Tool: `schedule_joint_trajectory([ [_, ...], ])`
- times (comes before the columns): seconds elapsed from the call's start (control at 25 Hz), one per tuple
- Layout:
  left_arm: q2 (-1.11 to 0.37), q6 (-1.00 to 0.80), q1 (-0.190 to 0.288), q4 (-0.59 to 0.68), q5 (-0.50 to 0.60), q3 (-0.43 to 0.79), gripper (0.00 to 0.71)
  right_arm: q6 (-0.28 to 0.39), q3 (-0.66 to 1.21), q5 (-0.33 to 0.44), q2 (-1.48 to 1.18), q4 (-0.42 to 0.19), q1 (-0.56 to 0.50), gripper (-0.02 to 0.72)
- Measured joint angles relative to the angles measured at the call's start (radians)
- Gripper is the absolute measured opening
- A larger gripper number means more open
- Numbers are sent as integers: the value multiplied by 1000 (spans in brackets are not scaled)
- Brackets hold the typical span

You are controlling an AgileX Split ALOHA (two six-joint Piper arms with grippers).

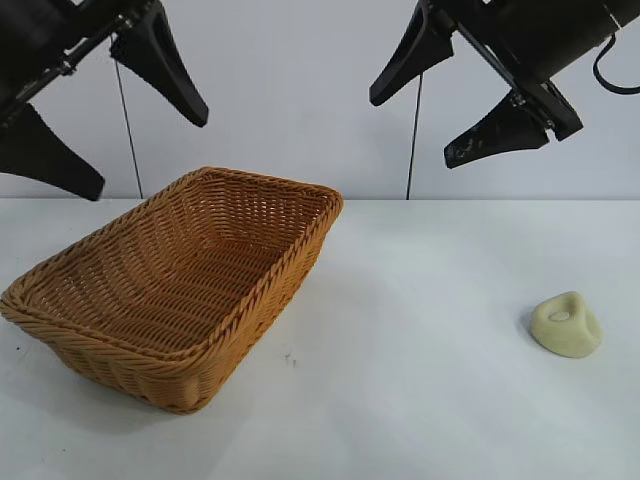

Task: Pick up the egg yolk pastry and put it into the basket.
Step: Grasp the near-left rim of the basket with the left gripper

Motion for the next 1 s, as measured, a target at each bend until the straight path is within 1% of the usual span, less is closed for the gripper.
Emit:
schedule_joint_trajectory([
  [0.08, -51, -72, 0, 52, -5, 40, 692, 0, 0, 0, 0, 0, 0, 624],
  [0.28, -137, -317, 0, 192, -29, 133, 692, 0, 0, 0, 0, 0, 0, 624],
  [0.48, -149, -520, -4, 243, -54, 194, 692, 0, 0, -3, 0, 0, 0, 624],
  [0.6, -149, -635, -37, 254, -95, 236, 692, 0, 0, -3, 0, 0, 0, 624],
  [0.68, -150, -738, -77, 259, -146, 266, 692, 0, 0, -3, 0, 0, 0, 624],
  [0.8, -149, -919, -132, 308, -231, 313, 692, 0, 0, -3, 0, 0, 0, 624],
  [0.88, -141, -1045, -145, 353, -266, 336, 692, 0, 0, -3, 0, 0, 0, 624],
  [1.0, -109, -1161, -148, 420, -288, 343, 692, 0, 0, -3, 0, 0, 0, 624],
])
